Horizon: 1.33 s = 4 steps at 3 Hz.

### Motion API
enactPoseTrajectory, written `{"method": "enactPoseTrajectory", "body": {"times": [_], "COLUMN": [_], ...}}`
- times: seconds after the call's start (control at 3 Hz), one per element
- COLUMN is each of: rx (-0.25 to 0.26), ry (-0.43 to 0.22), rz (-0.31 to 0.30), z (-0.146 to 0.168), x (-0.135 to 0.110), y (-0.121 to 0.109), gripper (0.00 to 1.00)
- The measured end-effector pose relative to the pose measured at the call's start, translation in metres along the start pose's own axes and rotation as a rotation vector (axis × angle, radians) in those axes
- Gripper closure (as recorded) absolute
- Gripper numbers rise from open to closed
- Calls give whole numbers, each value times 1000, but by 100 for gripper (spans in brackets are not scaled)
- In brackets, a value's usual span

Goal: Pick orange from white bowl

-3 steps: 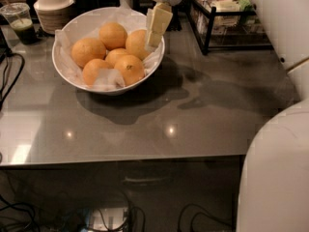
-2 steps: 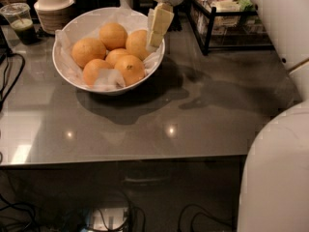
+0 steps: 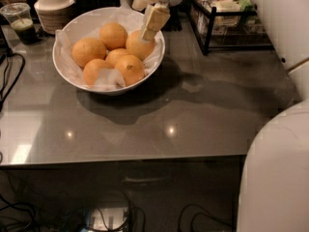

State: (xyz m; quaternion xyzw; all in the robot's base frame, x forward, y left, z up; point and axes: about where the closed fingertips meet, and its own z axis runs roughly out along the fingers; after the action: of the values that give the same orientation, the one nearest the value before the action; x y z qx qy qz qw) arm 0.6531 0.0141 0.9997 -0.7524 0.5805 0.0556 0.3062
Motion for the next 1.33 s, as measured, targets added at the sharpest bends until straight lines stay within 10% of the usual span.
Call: {"method": "enactPoseTrajectory", "body": {"times": [1.33], "rx": [-34], "ry": [20], "rz": [9], "z": [9], "x": [5], "y": [-1], "gripper": [32]}}
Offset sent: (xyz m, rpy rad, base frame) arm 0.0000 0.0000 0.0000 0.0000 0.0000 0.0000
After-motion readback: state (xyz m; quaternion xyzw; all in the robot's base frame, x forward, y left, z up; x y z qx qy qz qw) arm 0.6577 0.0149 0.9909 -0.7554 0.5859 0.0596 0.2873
